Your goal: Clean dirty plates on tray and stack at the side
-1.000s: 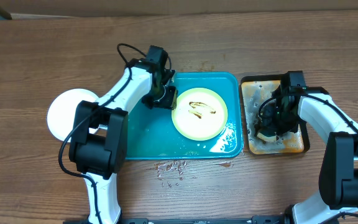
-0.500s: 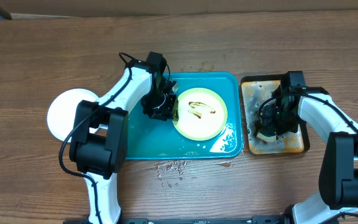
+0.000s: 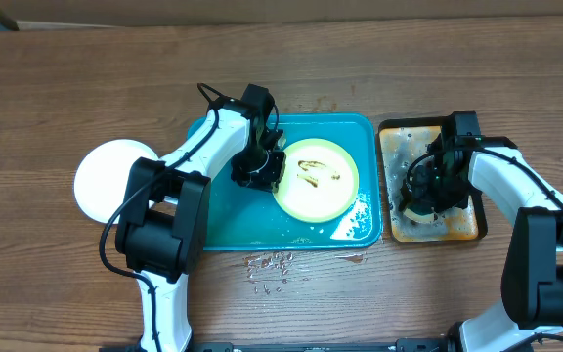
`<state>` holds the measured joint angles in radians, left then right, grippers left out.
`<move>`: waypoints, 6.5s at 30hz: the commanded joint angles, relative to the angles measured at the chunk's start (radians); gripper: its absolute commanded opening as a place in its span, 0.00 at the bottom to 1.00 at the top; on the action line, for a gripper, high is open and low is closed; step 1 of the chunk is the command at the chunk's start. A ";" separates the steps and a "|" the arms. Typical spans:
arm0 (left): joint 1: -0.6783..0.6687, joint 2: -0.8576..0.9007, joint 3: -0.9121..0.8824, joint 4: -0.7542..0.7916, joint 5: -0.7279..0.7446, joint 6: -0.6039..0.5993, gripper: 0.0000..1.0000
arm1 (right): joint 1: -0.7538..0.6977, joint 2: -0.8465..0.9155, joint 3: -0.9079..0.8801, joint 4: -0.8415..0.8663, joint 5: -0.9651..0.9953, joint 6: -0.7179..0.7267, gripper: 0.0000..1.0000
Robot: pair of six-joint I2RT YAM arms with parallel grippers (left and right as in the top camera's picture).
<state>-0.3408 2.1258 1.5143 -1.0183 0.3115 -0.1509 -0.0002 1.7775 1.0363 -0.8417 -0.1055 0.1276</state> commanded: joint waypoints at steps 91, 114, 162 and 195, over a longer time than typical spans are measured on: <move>-0.006 0.013 -0.008 -0.010 -0.109 -0.056 0.04 | 0.472 -0.012 0.239 0.014 -0.008 0.134 0.04; -0.006 0.013 -0.008 -0.006 -0.108 -0.067 0.04 | 0.636 0.020 0.192 0.112 -0.062 0.248 0.04; -0.005 -0.023 -0.005 -0.025 -0.143 -0.066 0.04 | 0.465 -0.300 0.058 0.152 0.225 0.288 0.04; -0.306 -0.446 -0.005 -0.044 -1.335 -0.154 0.04 | 0.069 0.099 0.010 0.078 0.118 0.073 0.04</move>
<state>-0.5766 1.7073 1.5112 -1.0687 -0.7704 -0.2642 0.0715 1.8145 1.0698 -0.7906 0.0502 0.2081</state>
